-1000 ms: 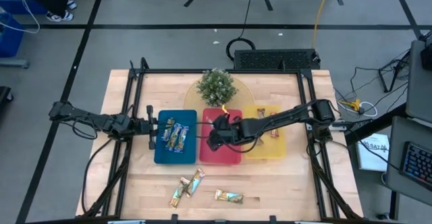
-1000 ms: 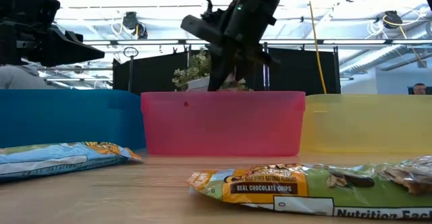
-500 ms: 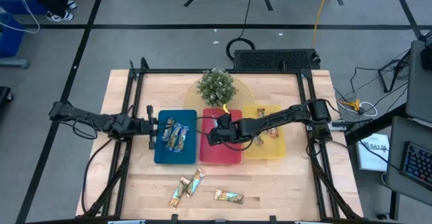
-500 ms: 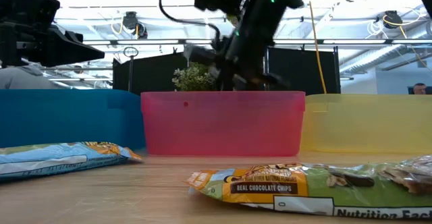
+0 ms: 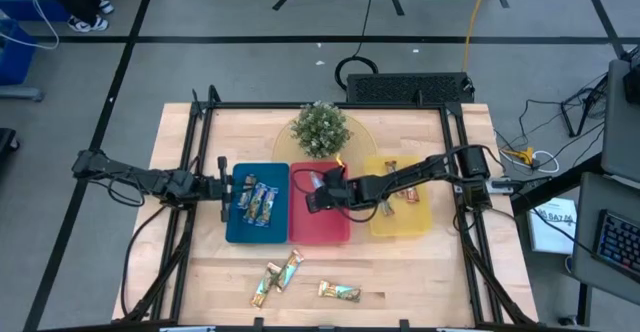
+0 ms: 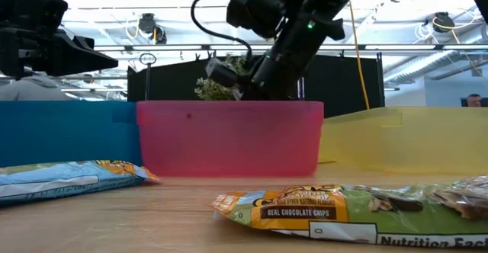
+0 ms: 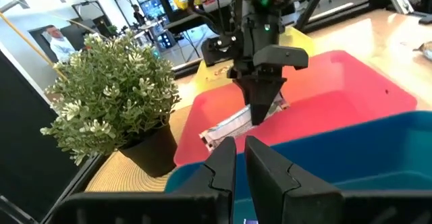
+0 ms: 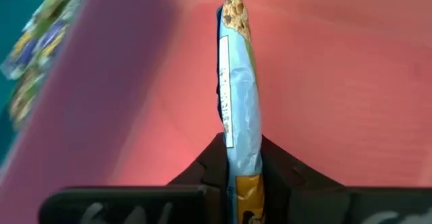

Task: Pick and place Granola Bars by type
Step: Put the yellow granola bar into the red bin, then put the left yellow granola bar into the red bin

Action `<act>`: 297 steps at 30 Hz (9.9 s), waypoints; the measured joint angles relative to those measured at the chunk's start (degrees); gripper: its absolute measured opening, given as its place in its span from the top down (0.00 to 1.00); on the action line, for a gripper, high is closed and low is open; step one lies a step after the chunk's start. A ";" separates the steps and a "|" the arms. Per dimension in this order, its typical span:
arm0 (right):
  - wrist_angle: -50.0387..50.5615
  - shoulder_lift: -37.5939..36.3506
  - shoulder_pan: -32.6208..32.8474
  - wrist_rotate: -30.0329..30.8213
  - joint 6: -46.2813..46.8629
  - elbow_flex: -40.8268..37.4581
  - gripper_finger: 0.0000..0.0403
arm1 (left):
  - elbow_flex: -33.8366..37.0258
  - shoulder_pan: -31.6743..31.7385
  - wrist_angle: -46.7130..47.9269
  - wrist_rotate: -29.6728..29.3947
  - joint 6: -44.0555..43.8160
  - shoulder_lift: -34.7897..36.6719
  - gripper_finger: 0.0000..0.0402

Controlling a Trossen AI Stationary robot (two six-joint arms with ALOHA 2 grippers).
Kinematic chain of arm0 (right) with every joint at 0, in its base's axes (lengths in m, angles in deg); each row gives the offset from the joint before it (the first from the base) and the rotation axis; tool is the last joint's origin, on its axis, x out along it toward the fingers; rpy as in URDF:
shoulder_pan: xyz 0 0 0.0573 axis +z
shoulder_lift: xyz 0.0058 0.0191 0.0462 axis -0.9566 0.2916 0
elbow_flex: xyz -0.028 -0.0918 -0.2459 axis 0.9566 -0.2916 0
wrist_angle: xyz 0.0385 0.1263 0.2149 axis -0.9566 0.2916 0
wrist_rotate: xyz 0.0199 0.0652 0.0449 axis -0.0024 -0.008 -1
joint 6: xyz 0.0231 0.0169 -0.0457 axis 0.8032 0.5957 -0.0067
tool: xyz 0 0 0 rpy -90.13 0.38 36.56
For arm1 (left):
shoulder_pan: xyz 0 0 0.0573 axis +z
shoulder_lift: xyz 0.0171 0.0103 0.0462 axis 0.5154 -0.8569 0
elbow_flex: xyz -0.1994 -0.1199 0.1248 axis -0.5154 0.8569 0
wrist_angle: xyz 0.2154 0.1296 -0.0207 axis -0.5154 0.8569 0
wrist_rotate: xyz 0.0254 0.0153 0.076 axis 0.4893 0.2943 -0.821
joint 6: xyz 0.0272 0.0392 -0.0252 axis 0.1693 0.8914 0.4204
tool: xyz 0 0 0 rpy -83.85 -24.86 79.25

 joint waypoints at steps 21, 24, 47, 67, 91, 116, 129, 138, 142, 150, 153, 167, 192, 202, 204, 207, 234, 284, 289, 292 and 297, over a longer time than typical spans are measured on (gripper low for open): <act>0.07 -7.75 -0.44 -1.93 -21.41 0.04 0.60 | 0.02 0.01 -0.13 0.02 -0.59 -0.38 0.90; 3.06 -11.90 0.22 -1.86 -29.62 0.04 0.62 | 0.02 0.00 -0.13 0.02 -0.59 -0.38 0.90; -24.07 -42.36 3.77 -2.54 -89.60 -33.28 1.00 | 0.11 0.00 -9.37 -2.04 -7.29 -0.36 0.90; -42.68 -82.13 0.13 -9.79 -85.82 -64.21 1.00 | -7.58 -1.69 -6.31 1.10 -22.20 -8.23 0.90; -41.93 -86.62 0.17 -8.26 -90.80 -66.53 1.00 | -59.72 -34.84 40.74 -1.79 -99.97 -68.76 0.90; -42.43 -86.60 0.21 -18.96 -94.73 -66.47 1.00 | -90.42 -33.18 58.43 12.26 -122.12 -104.85 0.56; -41.77 -86.58 0.21 -18.87 -94.71 -66.45 1.00 | -87.91 -30.32 63.28 15.59 -117.64 -105.54 0.44; -41.80 -86.58 0.21 -18.85 -93.28 -66.45 1.00 | -87.91 -31.28 62.12 17.49 -115.83 -107.96 0.44; -41.80 -86.44 0.21 -18.90 -92.52 -66.45 1.00 | -87.95 -31.20 62.08 18.08 -113.69 -110.45 0.44; -41.84 -86.33 0.21 -18.94 -93.01 -66.45 1.00 | -88.11 -31.02 60.91 18.73 -111.56 -111.93 0.44; -41.82 -86.33 0.21 -18.96 -93.11 -66.45 1.00 | -88.06 -30.89 60.80 18.61 -111.88 -112.03 0.47; -41.98 -86.33 0.21 -18.98 -93.36 -66.45 1.00 | -88.09 -30.41 60.20 19.93 -110.68 -111.93 0.72; -38.32 -86.33 0.21 -19.01 -87.56 -66.45 1.00 | -102.89 -18.82 75.98 0.78 -92.70 -101.64 0.81; -33.60 -86.29 0.21 -19.01 -87.17 -66.45 1.00 | -104.21 2.32 78.84 4.72 -68.91 -102.02 0.81; -33.49 -86.29 0.21 -18.98 -87.21 -66.45 1.00 | -103.75 5.41 78.38 6.74 -61.05 -102.24 0.81; -33.40 -86.31 0.21 -18.98 -87.24 -66.45 1.00 | -103.45 8.57 78.28 7.74 -46.70 -102.32 0.81; -31.42 -85.97 0.21 -18.81 -85.73 -66.49 1.00 | -103.43 10.20 75.10 0.50 54.61 -105.47 0.81; -34.96 -82.44 0.21 -18.77 -85.67 -67.04 1.00 | -91.14 8.26 66.81 -6.37 44.53 -107.44 0.53; -35.33 -82.44 0.21 -18.79 -85.66 -67.04 1.00 | -92.56 5.29 67.63 -17.98 40.51 -107.44 0.47; -34.89 -82.44 0.21 -18.79 -85.66 -67.04 1.00 | -95.66 2.42 71.78 -20.59 39.99 -107.44 0.48; -34.95 -82.44 0.19 -18.81 -85.66 -67.04 1.00 | -103.23 -3.07 74.66 -17.31 30.31 -107.39 0.54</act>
